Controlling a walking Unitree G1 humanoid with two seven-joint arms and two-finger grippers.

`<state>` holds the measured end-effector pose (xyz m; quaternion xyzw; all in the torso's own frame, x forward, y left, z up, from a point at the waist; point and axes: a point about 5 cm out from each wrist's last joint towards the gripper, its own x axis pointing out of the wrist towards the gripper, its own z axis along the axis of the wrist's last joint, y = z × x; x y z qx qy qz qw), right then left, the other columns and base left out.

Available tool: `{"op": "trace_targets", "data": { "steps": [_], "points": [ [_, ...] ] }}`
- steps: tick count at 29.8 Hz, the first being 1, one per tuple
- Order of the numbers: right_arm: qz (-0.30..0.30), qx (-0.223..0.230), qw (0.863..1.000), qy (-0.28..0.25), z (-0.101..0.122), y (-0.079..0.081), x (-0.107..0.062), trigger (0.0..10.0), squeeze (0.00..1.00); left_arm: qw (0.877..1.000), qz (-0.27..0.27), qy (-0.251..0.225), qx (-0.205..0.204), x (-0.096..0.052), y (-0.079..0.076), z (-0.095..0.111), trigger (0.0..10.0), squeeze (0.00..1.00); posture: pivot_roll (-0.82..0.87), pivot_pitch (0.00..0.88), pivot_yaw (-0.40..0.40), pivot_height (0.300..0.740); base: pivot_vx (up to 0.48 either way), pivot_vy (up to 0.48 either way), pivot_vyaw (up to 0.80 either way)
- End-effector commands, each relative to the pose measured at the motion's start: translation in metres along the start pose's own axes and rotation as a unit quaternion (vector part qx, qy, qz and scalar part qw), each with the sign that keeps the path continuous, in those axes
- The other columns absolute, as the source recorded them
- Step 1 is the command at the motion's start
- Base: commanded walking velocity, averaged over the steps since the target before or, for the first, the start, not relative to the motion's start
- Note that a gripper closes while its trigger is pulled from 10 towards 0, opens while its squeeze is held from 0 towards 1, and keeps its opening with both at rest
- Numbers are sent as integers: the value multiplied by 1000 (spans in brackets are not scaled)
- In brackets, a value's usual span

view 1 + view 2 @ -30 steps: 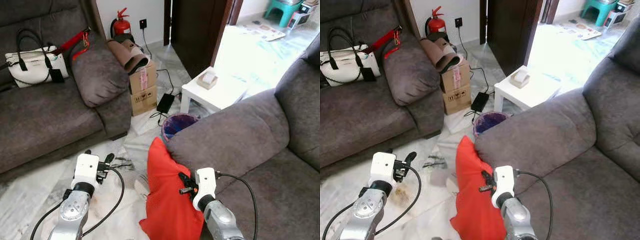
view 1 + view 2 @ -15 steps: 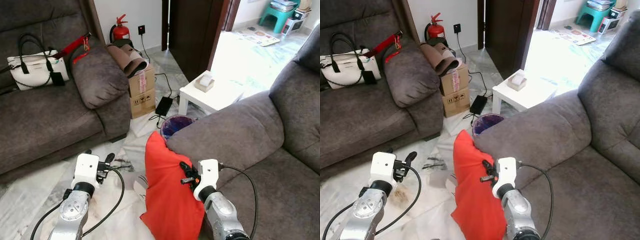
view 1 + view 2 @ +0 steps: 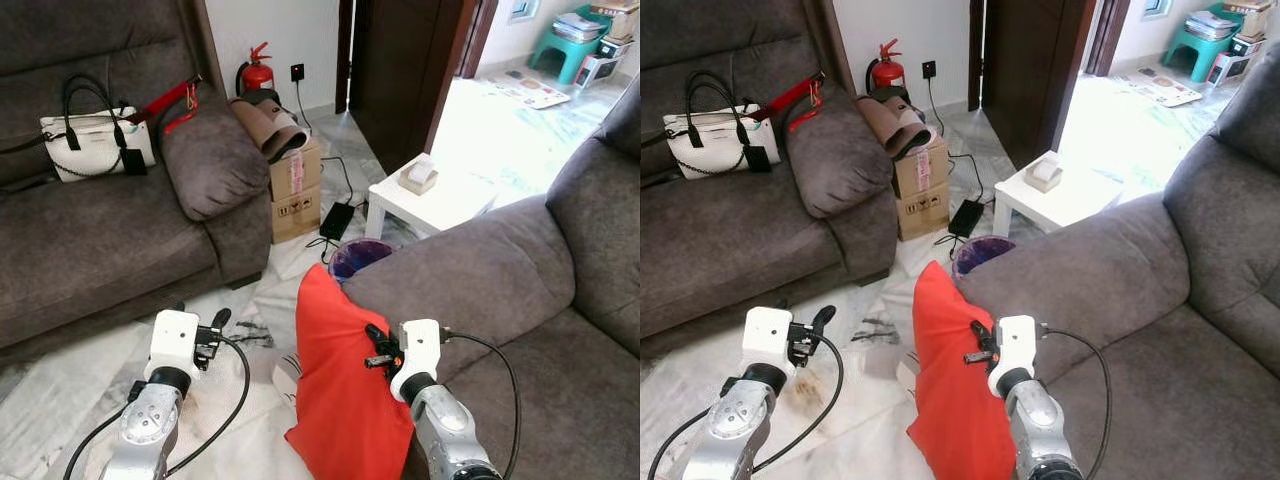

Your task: Move the pillow to the sofa from floor

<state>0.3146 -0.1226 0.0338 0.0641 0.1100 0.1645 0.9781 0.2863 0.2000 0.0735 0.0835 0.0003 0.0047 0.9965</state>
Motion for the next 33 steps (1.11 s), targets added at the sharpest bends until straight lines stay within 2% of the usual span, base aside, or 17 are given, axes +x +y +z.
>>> {"op": "trace_targets", "data": {
  "steps": [1, 13, 33],
  "points": [
    [1, -17, 998, -54, 24, 0, 7, 10000, 0, 1000, -9, 3, 0, -4, -2, -4, 10000, 0, 139, 47, 24, 740, 0, 0, 0],
    [-2, -19, 999, -48, 20, 0, 5, 10000, 0, 1000, -20, 2, -10, -5, -7, -4, 10000, 0, 136, 51, 21, 740, 0, 0, 0],
    [-2, -20, 999, -42, 17, 2, 4, 10000, 0, 1000, -20, -6, -7, -6, -7, -3, 10000, 0, 142, 75, 14, 740, -24, 0, 0]
  ]
}}
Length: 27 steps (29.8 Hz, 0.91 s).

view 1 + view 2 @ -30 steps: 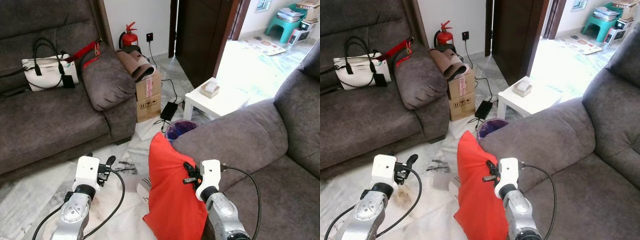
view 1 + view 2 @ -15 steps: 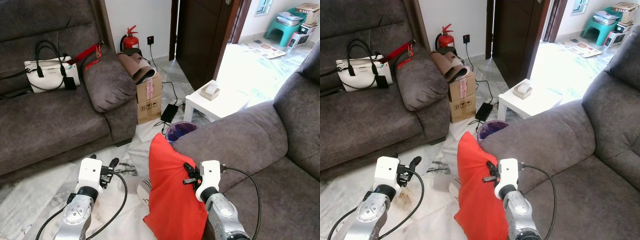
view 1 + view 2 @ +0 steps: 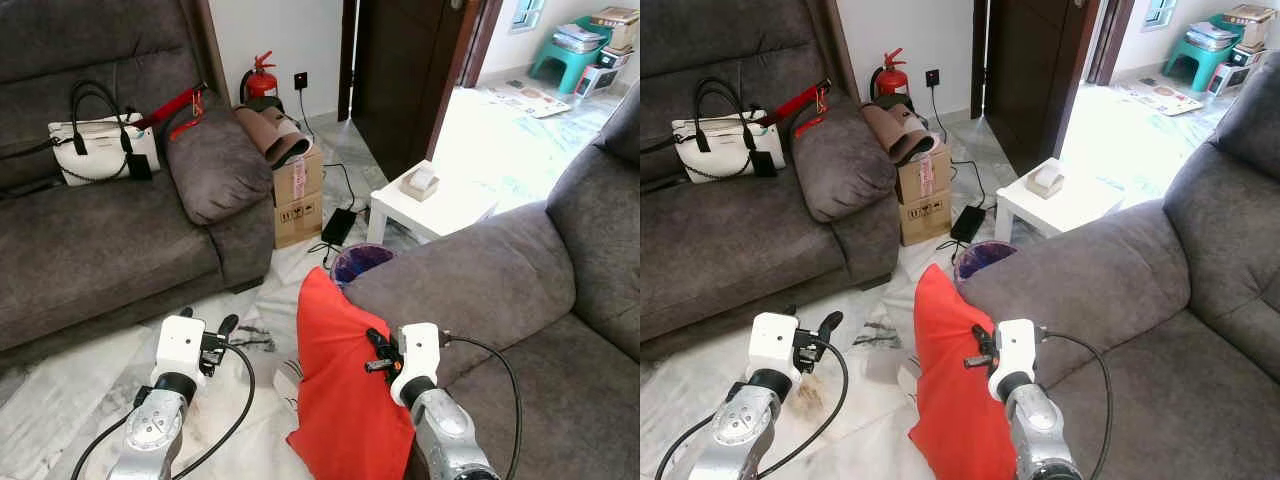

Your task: Move the pillow to the sofa from floor

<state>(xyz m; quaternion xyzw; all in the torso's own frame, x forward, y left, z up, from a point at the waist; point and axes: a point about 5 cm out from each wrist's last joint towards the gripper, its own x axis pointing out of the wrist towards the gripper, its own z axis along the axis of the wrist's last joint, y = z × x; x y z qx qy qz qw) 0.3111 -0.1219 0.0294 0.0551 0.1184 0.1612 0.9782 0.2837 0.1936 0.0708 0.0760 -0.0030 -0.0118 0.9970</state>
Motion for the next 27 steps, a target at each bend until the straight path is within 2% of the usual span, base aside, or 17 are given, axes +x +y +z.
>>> {"op": "trace_targets", "data": {
  "steps": [1, 9, 27],
  "points": [
    [1, -12, 999, -52, 22, 0, 6, 10000, 0, 1000, -3, -1, 1, -3, 0, -2, 10000, 0, 142, 75, 14, 740, 0, 0, 0],
    [-1, -11, 999, -52, 22, 0, 6, 10000, 0, 1000, 0, -4, 0, -2, 1, 0, 10000, 0, 146, 83, 14, 740, -90, 0, 0],
    [-6, -11, 999, -50, 21, -1, 6, 10000, 0, 1000, 5, -10, -2, -2, 2, 2, 10000, 0, 150, 88, 12, 740, -256, 0, 0]
  ]
}}
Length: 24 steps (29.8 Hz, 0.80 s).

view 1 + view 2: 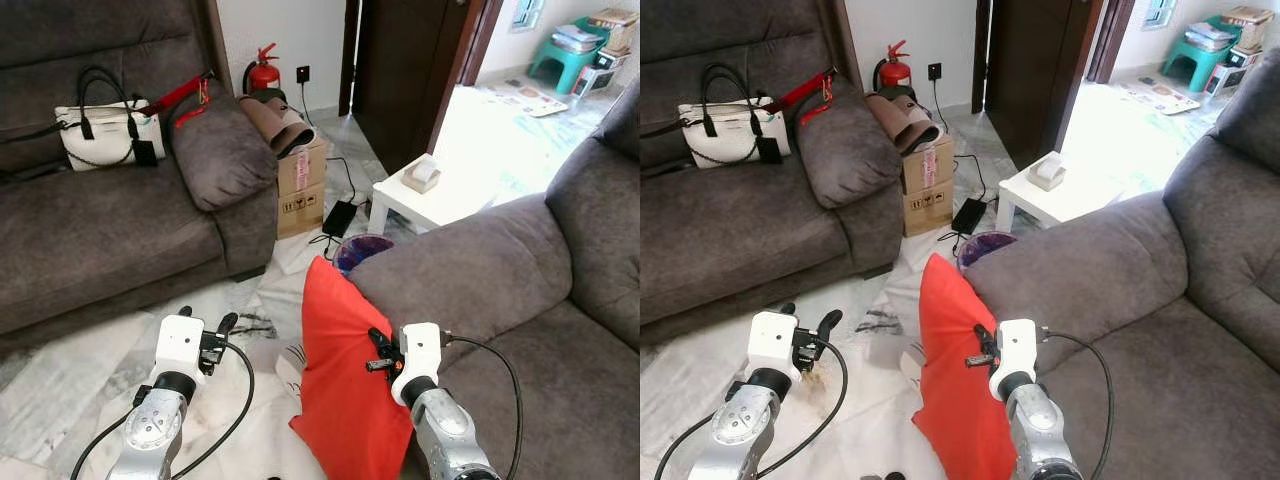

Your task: Move the pillow to the sofa from floor

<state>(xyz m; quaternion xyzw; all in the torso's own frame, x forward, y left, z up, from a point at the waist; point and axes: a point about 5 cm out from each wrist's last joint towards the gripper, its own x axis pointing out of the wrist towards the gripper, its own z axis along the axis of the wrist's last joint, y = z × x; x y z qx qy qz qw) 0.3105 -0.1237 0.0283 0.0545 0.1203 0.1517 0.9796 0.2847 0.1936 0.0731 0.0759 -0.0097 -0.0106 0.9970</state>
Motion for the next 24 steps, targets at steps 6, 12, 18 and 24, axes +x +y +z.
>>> {"op": "trace_targets", "data": {
  "steps": [6, 12, 18, 24],
  "points": [
    [3, -11, 999, -51, 22, 1, 7, 10000, 0, 1000, 4, -5, -3, -3, 2, 0, 10000, 0, 151, 89, 11, 740, -244, 0, 0],
    [3, -11, 999, -51, 22, 0, 6, 10000, 0, 1000, 4, -5, -4, -3, 1, 0, 10000, 0, 151, 89, 11, 740, -244, 0, 0],
    [1, -10, 999, -49, 21, 0, 6, 10000, 0, 1000, 8, -4, -2, -3, 3, 0, 10000, 0, 151, 91, 9, 740, -41, 0, 0],
    [-13, -11, 999, -42, 20, -3, 6, 10000, 0, 1000, 10, -6, -3, -3, 4, 0, 10000, 0, 151, 91, 8, 740, 0, 0, 0]
  ]
}}
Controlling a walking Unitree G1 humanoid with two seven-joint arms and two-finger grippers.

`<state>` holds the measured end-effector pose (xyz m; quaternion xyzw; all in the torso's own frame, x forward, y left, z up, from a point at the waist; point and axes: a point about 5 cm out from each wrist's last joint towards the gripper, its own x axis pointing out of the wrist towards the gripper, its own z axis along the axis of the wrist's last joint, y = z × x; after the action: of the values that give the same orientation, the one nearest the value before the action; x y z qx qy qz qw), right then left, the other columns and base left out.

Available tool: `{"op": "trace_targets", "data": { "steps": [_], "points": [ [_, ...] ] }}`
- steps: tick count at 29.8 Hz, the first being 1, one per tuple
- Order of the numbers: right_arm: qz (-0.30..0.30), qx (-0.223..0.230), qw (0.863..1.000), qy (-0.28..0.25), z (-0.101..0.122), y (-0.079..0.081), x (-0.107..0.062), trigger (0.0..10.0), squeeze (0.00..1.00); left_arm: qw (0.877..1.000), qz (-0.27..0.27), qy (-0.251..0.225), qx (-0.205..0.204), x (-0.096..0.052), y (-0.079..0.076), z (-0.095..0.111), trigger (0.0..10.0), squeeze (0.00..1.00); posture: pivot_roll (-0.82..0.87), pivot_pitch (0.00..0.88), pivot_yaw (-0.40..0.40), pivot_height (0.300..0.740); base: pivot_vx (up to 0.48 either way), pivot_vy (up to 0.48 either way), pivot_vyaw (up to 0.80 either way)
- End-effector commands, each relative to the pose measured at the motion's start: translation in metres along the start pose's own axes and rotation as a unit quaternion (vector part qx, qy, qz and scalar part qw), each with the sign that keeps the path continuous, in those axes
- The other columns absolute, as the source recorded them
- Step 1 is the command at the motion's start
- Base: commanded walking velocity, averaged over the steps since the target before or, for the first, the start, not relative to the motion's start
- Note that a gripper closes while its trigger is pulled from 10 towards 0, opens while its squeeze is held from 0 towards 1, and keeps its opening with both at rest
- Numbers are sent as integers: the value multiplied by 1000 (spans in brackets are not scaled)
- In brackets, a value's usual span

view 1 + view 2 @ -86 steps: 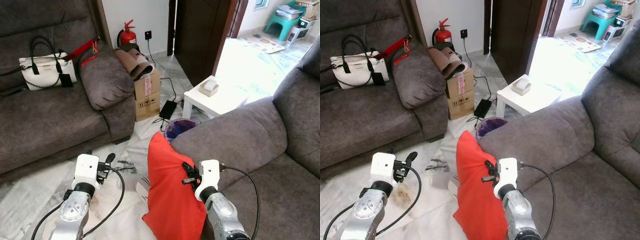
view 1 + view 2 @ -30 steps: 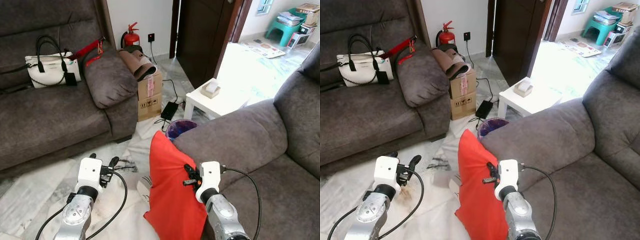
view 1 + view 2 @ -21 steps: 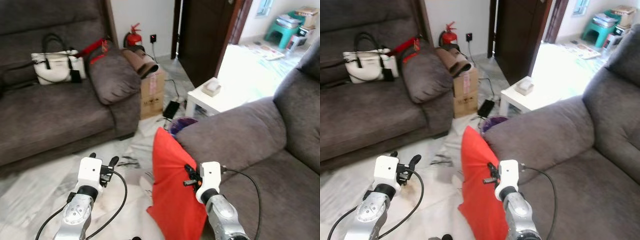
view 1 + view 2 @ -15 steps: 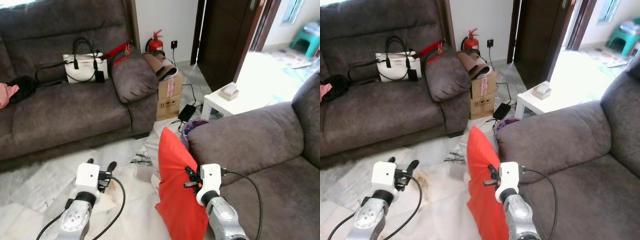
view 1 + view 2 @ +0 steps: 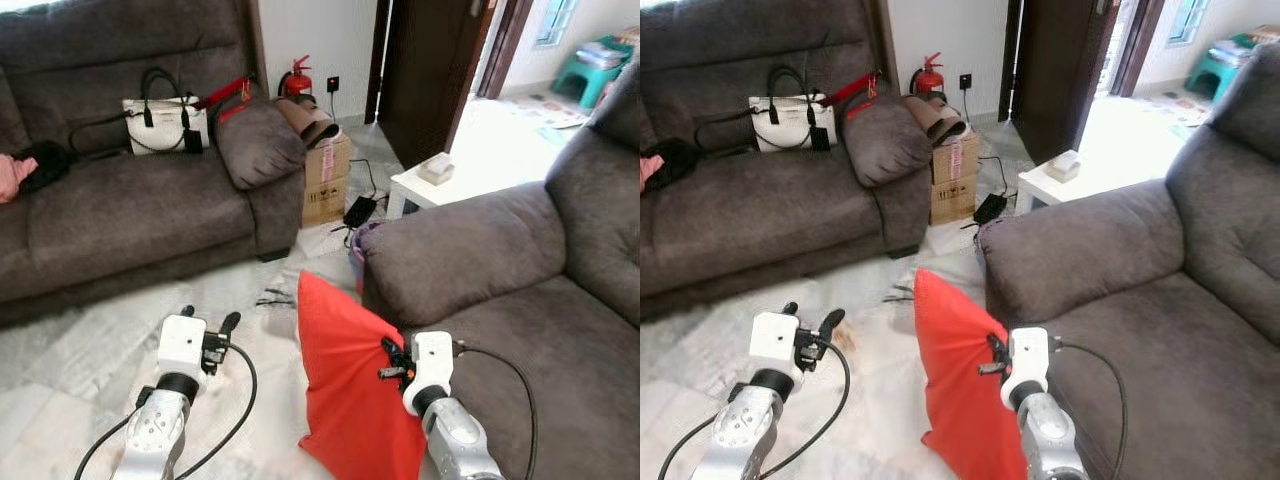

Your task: Move the pillow to the sofa from floor

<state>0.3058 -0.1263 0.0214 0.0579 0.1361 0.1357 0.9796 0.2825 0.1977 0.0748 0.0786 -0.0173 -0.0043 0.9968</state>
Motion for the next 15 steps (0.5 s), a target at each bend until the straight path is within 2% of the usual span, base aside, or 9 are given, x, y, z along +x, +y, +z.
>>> {"op": "trace_targets", "data": {
  "steps": [1, 15],
  "points": [
    [3, -18, 998, -56, 28, 0, 9, 10000, 0, 1000, 3, 1, -6, -1, 0, -1, 10000, 0, 151, 91, 8, 740, 0, 0, -556],
    [1, -18, 999, -51, 28, -1, 9, 10000, 0, 1000, -8, 1, -1, -1, -2, -1, 10000, 0, 149, 89, 8, 740, 0, 0, -800]
  ]
}}
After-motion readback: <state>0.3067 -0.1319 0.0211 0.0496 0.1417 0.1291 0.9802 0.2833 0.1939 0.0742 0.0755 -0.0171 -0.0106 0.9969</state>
